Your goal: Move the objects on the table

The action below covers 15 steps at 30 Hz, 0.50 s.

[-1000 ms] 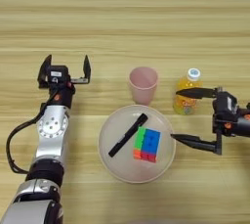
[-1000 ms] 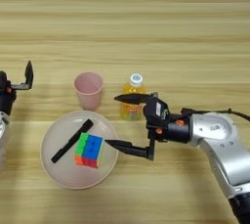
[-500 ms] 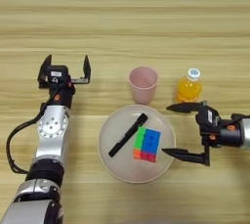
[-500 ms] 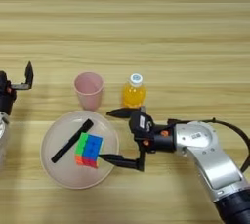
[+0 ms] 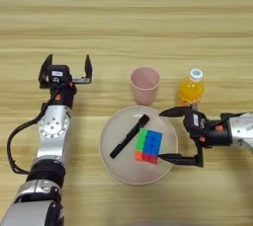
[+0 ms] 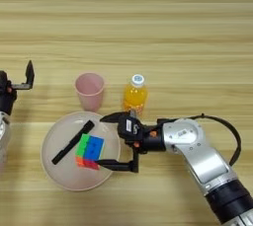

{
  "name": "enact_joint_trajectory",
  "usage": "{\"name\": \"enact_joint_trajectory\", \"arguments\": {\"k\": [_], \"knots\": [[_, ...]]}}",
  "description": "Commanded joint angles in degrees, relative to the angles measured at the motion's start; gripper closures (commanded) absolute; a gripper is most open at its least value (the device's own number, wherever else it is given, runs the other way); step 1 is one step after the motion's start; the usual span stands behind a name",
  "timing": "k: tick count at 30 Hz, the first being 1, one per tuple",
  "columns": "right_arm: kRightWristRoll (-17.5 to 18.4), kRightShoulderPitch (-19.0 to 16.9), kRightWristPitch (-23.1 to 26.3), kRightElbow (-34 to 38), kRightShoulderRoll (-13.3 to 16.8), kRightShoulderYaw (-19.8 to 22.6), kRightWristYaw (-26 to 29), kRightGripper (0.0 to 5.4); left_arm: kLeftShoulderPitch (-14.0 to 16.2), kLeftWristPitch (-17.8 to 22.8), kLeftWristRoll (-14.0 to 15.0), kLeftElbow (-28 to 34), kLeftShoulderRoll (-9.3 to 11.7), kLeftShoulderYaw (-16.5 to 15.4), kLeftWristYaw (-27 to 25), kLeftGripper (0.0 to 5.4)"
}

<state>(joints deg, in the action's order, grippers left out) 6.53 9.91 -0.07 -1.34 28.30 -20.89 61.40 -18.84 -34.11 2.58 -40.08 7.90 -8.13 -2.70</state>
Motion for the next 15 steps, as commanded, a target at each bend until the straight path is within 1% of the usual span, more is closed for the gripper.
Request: {"name": "enact_joint_trajectory", "arguments": {"k": [1, 5, 10, 15], "knots": [[-2.4, 1.8, 2.2, -2.1, -1.7, -1.3, -2.1, 0.04, -0.3, 0.6, -0.6, 0.2, 0.0, 0.3, 0.4, 0.00], [-3.0, 1.8, 3.1, -2.6, -2.1, -2.7, -1.7, 0.04, -0.3, 0.6, -0.7, 0.3, -0.1, 0.3, 0.6, 0.00], [-3.7, 1.8, 3.9, -4.1, -3.2, -3.4, -2.7, 0.04, 0.0, 0.6, -0.8, 0.8, -0.2, 0.5, 0.7, 0.00], [-4.3, 1.6, 4.3, -4.9, -3.5, -3.9, -3.0, 0.04, 0.2, 0.6, -0.8, 1.1, -0.2, 0.6, 0.7, 0.00]]}}
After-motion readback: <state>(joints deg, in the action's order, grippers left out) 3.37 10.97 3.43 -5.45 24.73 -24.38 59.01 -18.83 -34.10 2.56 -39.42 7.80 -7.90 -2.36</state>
